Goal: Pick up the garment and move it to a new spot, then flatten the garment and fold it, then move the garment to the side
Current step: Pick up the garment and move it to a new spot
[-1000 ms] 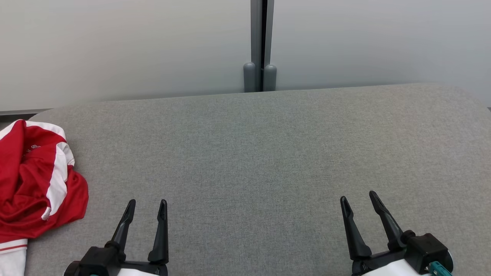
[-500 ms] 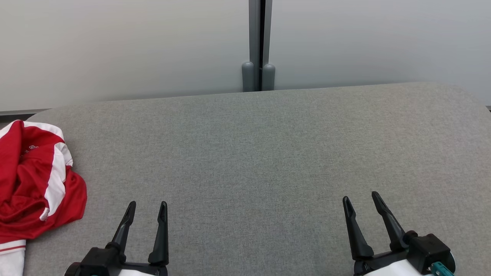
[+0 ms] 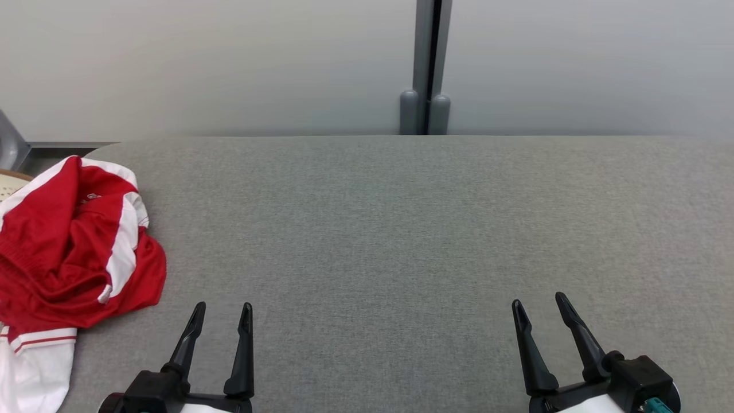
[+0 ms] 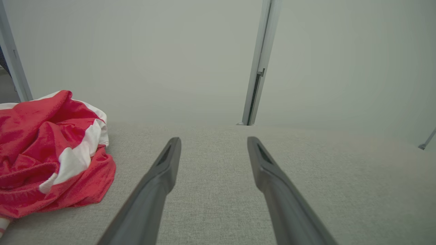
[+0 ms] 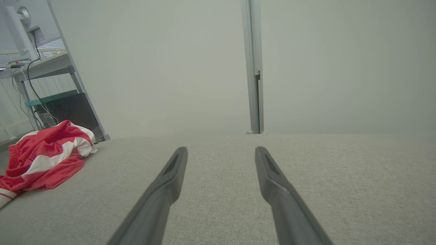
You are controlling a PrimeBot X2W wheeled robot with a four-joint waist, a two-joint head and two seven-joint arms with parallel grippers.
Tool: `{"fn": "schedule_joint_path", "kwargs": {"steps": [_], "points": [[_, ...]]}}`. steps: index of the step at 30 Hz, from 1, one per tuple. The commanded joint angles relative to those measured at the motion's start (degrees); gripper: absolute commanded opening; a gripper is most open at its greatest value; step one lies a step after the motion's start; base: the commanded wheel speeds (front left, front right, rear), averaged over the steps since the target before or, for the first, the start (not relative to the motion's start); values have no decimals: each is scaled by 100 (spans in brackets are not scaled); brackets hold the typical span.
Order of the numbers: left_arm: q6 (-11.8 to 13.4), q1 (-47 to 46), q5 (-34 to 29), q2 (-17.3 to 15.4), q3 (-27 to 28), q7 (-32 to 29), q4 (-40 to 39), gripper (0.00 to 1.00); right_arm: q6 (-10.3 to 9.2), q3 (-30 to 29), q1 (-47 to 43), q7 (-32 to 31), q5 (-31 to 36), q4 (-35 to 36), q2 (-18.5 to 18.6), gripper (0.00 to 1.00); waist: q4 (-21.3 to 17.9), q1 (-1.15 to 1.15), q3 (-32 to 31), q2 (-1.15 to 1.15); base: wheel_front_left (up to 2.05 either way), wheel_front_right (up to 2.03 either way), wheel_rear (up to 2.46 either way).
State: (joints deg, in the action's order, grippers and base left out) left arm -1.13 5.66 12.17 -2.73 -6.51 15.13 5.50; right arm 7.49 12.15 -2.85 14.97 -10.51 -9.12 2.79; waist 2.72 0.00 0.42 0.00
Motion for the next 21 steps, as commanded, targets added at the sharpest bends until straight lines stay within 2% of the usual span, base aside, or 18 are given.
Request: {"fn": "schedule_joint_path", "kwargs": {"steps": [1,21], "points": [[14,24,-34,-27,9,2,8,100,0,9,-53,34,16,4,18,100,172,0,3,0,0,0,0],[94,204,-57,-26,21,2,-10,100,0,84,-112,26,-10,13,17,100,2039,0,5,0,0,0,0]]}}
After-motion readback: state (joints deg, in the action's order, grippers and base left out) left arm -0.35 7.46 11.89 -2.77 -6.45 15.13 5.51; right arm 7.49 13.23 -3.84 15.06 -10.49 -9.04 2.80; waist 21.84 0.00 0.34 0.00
